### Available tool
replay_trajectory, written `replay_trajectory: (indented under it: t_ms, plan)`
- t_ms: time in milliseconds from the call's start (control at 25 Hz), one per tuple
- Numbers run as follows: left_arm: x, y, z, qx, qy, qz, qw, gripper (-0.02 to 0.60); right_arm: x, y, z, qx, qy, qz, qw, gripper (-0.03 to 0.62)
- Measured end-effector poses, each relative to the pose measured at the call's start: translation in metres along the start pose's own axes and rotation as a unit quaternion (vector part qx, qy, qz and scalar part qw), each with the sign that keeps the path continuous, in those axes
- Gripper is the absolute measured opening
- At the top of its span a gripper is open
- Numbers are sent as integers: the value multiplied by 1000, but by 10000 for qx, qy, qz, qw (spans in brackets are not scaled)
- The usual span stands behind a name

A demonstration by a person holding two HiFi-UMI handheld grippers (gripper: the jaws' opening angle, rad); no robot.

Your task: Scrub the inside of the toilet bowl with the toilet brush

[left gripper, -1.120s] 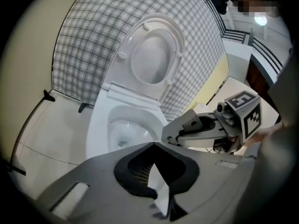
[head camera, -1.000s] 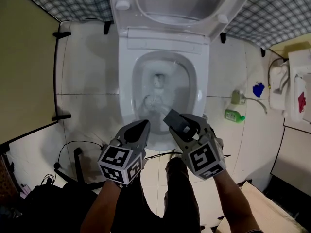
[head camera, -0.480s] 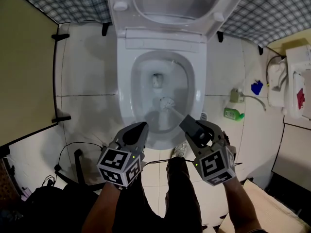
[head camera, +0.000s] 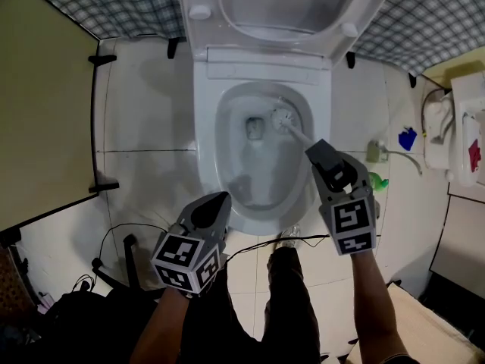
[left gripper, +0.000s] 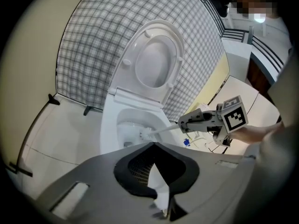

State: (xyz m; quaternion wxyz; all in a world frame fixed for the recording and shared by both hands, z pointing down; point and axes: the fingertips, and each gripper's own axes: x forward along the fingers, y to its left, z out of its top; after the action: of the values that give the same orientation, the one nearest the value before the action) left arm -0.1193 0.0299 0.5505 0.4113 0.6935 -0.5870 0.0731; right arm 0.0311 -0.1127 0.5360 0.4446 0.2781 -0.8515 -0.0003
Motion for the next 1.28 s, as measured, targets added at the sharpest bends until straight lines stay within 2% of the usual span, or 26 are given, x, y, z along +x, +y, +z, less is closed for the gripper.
replay_trajectory:
  t_ms: [200, 360, 480, 760, 1080, 1280]
  plan:
    - [-2, 4, 2, 23, 7, 21, 10000, 5, 28, 3, 29, 407, -430, 59, 9982, 179]
    - [-5, 6, -1, 36, 37, 34, 10000, 5, 38, 17, 54, 1093, -811, 312, 9902, 179]
    - [-6, 7, -4, 45, 55, 57, 10000, 5, 39, 35, 65, 1364, -988, 558, 9841, 179]
    - [-3, -2, -4, 50, 26, -7, 10000, 5, 23, 80, 64, 870, -830, 1284, 9844, 179]
    - [-3, -10, -6, 18, -21, -54, 10000, 5, -24, 110, 13, 429, -268, 1959, 9793, 179]
    - [-6, -14, -9, -24, -50, -80, 10000, 5, -55, 119, -12, -162, 235, 2234, 9743, 179]
